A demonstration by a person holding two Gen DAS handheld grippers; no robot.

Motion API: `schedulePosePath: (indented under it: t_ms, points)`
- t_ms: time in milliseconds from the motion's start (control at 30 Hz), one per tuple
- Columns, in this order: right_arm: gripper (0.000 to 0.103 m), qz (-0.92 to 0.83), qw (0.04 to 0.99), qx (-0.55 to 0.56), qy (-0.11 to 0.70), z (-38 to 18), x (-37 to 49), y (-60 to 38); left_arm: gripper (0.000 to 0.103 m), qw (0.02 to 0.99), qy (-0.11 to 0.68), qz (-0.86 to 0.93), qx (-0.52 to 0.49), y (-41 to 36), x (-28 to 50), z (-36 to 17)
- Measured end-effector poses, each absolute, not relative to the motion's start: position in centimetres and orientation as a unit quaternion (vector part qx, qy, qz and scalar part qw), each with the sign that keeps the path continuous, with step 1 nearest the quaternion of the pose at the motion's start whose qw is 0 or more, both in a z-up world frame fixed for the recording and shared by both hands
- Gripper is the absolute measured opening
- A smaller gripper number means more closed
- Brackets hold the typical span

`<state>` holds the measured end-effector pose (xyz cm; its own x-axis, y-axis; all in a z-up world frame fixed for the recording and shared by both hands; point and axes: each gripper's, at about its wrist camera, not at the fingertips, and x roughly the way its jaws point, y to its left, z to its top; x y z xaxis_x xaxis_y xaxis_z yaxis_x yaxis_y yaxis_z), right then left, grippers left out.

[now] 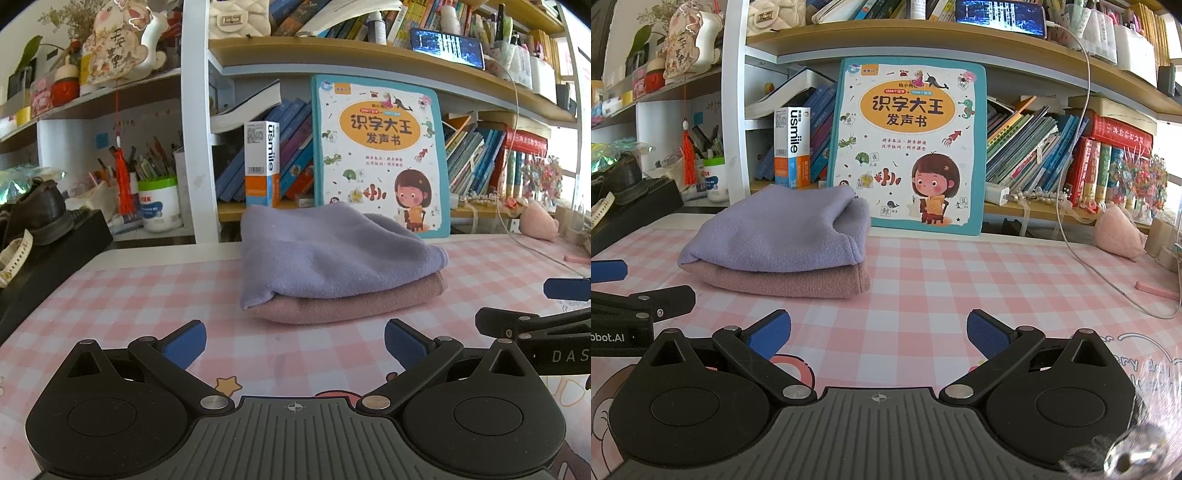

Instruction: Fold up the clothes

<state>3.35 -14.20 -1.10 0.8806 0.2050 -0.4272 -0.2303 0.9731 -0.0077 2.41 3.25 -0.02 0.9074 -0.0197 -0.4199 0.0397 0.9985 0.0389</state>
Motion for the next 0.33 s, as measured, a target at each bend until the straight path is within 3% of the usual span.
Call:
schedulePosePath:
  t_ms: [333]
  points:
    - [0.102, 0.112, 0.969, -0.030, 0.217, -1.10, 3.40, -14.25, 0.103, 0.975, 0.219, -0.007, 0.027, 3.22, 2.57, -0.04]
